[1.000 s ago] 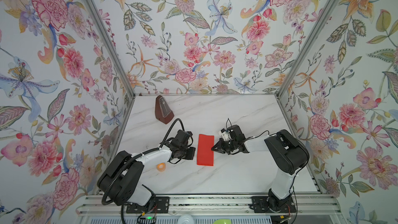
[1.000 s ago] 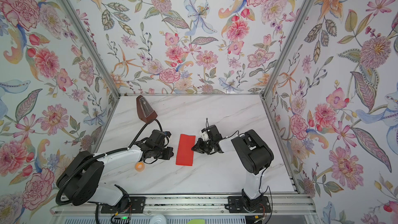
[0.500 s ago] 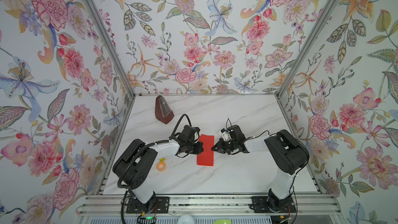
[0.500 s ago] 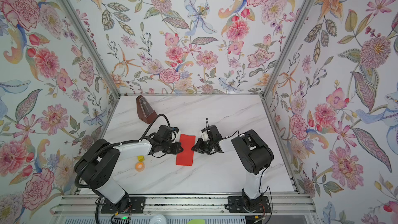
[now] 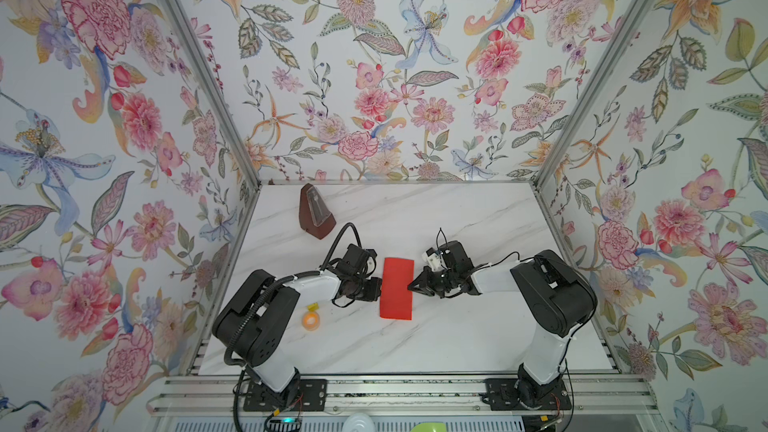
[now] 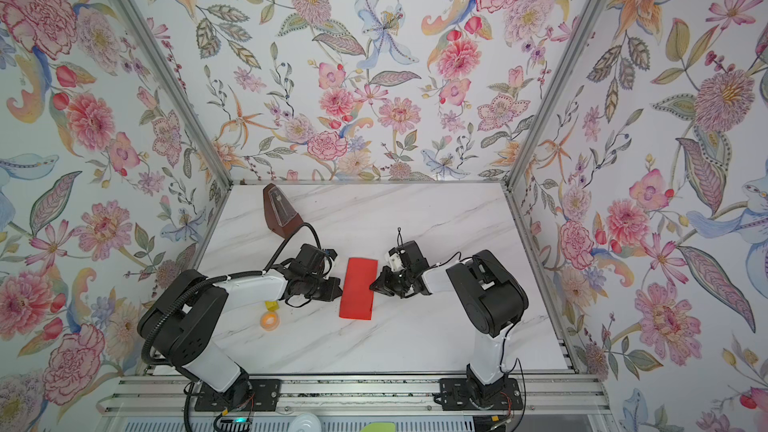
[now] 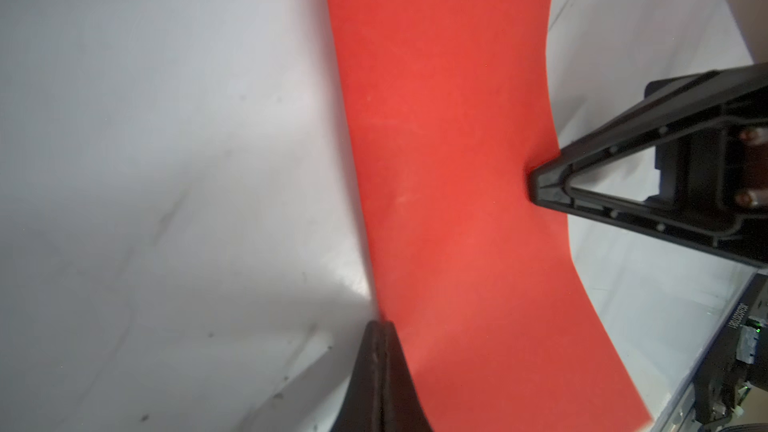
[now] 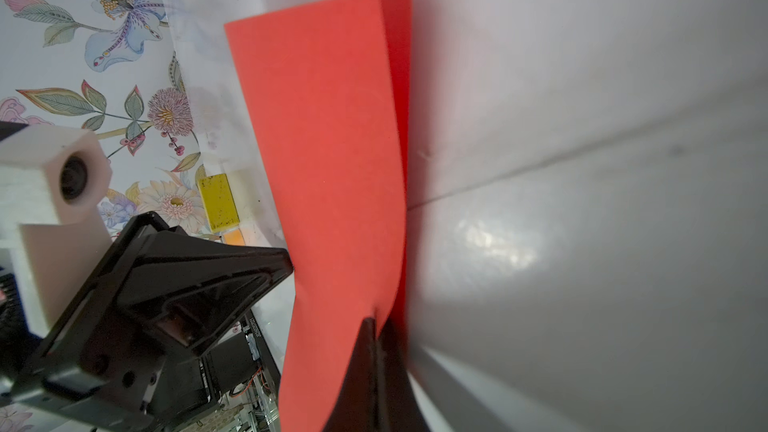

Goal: Fold a paper plane with a square sheet of paper (fold left side to right side)

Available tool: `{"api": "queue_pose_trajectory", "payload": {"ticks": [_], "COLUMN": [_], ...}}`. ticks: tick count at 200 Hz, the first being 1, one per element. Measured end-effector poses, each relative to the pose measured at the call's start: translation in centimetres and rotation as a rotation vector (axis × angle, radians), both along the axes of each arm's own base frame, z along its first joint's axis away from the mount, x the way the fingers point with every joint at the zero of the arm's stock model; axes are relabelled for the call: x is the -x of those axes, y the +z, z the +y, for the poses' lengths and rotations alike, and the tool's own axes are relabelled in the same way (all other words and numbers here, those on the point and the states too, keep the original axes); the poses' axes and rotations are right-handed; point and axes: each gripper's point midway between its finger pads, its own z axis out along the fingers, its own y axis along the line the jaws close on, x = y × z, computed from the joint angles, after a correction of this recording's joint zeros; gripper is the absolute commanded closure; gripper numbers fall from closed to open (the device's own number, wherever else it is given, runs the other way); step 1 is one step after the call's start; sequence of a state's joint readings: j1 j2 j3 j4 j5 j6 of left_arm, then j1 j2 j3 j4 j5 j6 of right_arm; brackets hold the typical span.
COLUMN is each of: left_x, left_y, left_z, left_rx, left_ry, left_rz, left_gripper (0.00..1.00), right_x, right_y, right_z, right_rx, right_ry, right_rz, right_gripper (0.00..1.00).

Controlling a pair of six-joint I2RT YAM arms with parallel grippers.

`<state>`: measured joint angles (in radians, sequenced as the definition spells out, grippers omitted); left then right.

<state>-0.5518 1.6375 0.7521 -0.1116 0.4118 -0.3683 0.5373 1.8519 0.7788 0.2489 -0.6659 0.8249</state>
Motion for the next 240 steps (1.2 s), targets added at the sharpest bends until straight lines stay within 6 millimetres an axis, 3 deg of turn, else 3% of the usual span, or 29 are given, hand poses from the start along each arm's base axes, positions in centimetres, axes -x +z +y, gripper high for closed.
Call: {"api": "queue_pose_trajectory", "payload": {"ticks": [34,56,101,132,172,197,240], "left_x": [-0.2,1.0,3.6,4.2,4.7,5.3,5.4], "left_y": [0.1,0.4,2.8,3.4,1.3,0.1,0.1], "left_z": [2.1,2.4,-1.1,-3.1,-3.5,-2.6,-0.6], "left_rx": [-0.046,-0.053,0.023,0.068,0.051,-0.001,-0.058], "left_ry": [0.041,0.032,-0.056,-0.091,-0.104,-0.104,-0.092], "left_rz": [-0.014,-0.007,-0.019,-0.002,0.061,0.097,0.082], "left_gripper": [1.0,1.0,1.0,1.0,1.0,1.0,1.0], "right_x": [0.0,0.0,0.0,0.0,0.0,0.0,0.0], "right_y": [0.0,0.0,0.0,0.0,0.0,0.0,0.0], "right_z": [0.0,0.0,0.0,0.0,0.0,0.0,0.0], "right_rx": [0.001,0.001,0.001,0.001,0.001,0.001,0.001], "right_ry": [0.0,0.0,0.0,0.0,0.0,0.0,0.0], "right_rz": [0.001,0.001,0.0,0.001,0.001,0.001,0.001], "right_gripper": [1.0,1.0,1.0,1.0,1.0,1.0,1.0]}}
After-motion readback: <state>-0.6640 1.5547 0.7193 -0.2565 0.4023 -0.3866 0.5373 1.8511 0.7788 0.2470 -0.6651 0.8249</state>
